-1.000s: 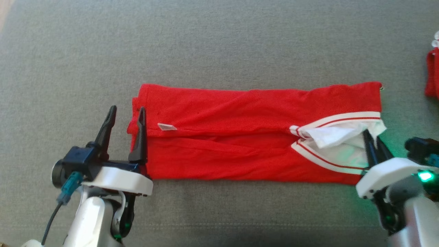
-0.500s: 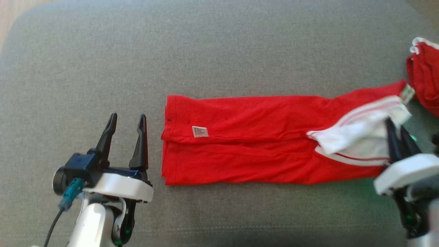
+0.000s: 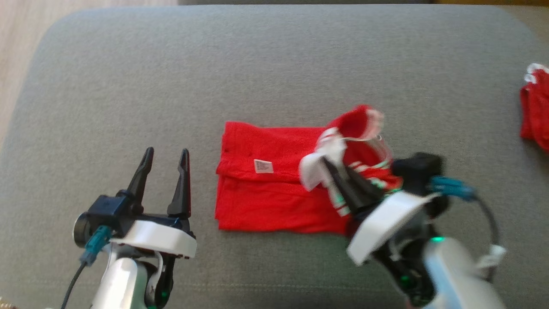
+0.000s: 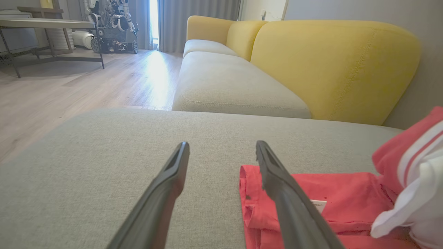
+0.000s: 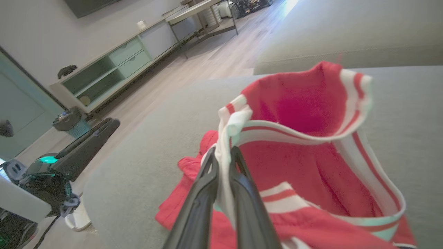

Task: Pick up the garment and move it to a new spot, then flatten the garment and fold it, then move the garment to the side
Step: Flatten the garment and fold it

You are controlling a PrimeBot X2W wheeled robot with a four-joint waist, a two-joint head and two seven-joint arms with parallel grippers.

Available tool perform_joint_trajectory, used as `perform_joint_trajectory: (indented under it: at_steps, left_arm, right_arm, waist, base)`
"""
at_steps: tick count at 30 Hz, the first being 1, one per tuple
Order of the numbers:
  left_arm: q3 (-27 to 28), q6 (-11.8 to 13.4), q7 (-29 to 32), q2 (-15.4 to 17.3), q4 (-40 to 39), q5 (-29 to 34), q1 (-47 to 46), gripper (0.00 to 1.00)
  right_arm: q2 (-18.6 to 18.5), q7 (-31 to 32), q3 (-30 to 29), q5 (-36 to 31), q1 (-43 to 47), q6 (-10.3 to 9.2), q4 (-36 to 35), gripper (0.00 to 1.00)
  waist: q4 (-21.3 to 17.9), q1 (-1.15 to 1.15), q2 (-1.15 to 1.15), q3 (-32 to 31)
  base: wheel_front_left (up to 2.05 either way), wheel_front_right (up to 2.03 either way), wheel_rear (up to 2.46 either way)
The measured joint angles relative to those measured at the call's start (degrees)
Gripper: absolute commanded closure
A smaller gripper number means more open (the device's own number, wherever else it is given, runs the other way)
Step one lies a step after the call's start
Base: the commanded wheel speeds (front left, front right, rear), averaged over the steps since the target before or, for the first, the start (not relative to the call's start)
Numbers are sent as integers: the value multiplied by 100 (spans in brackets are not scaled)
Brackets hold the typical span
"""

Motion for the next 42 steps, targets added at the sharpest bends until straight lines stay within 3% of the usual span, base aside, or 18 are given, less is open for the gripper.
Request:
perform_joint_trajectory:
  at_steps: [6,16,17,18,24,29,34,42]
  left_arm:
    - [-111,-45,0,-24,73,-1,-41,0]
    - [-226,-44,0,-56,120,-59,-190,0]
    - [-230,-44,0,-57,121,-59,-190,0]
    - [-231,-43,0,-58,122,-59,-190,0]
    - [-220,-42,0,-69,123,-59,-208,0]
    - [-185,-43,0,-71,122,-35,-216,0]
    - [-121,-41,0,-71,122,14,-211,0]
    - [9,-37,0,-44,108,99,-68,0]
  right_arm:
    - [11,-661,1033,767,-694,0,1169,100]
    - [5,-1457,1735,1295,-1512,-1,2442,100]
    - [-1,-1534,1814,1330,-1574,-1,2524,54]
    - [-2,-1622,1897,1368,-1625,-1,2561,0]
    - [-3,-2117,2325,1390,-1949,-1,2459,0]
    - [1,-2447,2127,1174,-2014,0,2022,0]
    - [-31,-2540,1115,646,-1850,-1,1555,0]
    - [-271,-2199,-951,-279,-566,-1,1067,0]
  waist:
    - [328,0,0,170]
    - [606,0,0,404]
    - [606,0,0,413]
    - [598,0,0,418]
    - [466,0,0,397]
    - [301,0,0,338]
    - [136,0,0,228]
    - [-51,0,0,20]
  base:
    - [0,0,0]
    - [0,0,0]
    - [0,0,0]
    - [0,0,0]
    - [0,0,0]
    - [0,0,0]
    - [0,0,0]
    - [0,0,0]
